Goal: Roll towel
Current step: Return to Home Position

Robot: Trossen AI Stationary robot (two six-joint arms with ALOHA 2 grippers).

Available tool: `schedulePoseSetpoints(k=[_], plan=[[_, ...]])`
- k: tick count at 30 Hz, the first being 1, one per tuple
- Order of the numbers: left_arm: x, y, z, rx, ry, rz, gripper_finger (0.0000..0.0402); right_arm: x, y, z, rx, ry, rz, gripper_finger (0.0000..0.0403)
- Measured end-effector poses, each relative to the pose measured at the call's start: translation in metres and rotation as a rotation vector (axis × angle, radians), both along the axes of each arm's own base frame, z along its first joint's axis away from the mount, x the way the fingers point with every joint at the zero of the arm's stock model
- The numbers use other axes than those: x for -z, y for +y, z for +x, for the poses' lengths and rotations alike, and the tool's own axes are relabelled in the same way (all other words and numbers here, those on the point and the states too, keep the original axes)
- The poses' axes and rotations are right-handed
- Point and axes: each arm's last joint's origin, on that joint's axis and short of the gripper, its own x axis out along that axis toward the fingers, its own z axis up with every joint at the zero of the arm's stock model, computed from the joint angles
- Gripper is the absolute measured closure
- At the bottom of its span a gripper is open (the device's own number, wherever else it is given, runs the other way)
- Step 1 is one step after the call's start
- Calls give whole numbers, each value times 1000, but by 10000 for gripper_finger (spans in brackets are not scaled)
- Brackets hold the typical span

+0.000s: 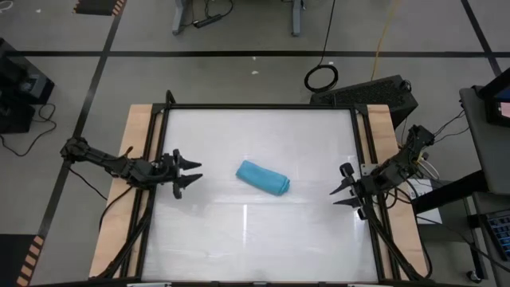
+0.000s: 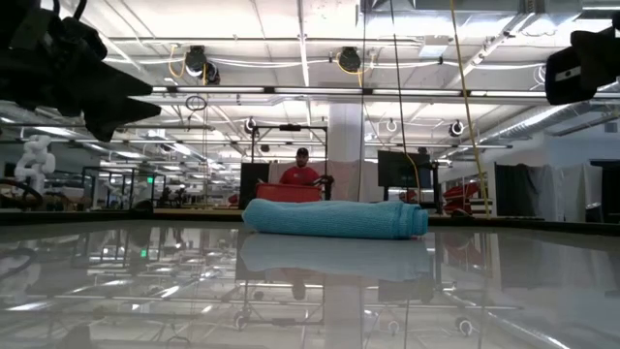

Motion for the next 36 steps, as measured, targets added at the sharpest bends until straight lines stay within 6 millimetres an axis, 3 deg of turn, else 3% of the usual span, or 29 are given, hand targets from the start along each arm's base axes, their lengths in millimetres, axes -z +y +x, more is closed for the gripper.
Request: schedulePoseSetpoints(k=[4,18,36], plan=[[-1,-1,0,35,-18,-51,187,-1,0,0,-2,4,31,268],[-1,-1,0,52,10,148,187,-1,0,0,-5,4,31,268],[-1,-1,0,54,9,139,187,-1,0,0,-5,4,32,268]])
